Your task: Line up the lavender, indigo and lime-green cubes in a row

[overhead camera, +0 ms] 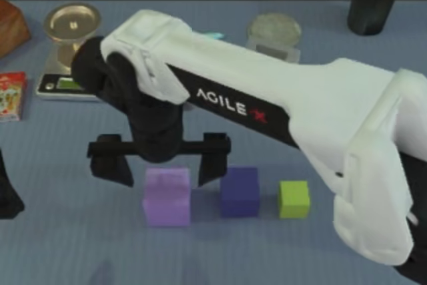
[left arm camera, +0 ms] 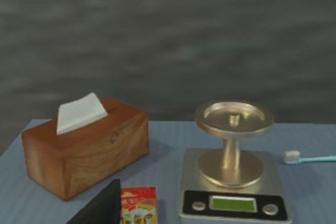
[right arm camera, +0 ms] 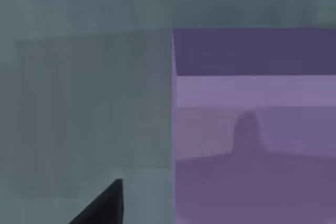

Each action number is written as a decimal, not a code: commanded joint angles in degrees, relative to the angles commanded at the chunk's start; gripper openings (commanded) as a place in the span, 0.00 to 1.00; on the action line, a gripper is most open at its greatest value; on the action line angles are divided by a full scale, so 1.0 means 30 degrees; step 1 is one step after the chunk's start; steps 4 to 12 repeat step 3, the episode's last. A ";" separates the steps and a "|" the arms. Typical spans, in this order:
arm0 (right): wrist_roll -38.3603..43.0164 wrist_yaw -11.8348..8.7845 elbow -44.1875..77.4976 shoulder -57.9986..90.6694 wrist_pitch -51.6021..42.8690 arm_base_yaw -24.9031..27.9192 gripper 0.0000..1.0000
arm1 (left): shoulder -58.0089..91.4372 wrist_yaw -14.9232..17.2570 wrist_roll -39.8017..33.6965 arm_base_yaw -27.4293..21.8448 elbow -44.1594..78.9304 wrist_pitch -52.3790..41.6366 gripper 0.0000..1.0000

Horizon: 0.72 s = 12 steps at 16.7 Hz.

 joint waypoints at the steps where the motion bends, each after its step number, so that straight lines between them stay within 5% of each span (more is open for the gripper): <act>1: -0.0017 0.0000 0.0556 -0.0051 -0.0564 0.0027 1.00 | 0.0000 0.0000 0.0000 0.0000 0.0000 0.0000 1.00; 12: -0.0055 0.0003 0.1061 -0.0161 -0.1076 0.0040 1.00 | 0.0000 0.0000 0.0000 0.0000 0.0000 0.0000 1.00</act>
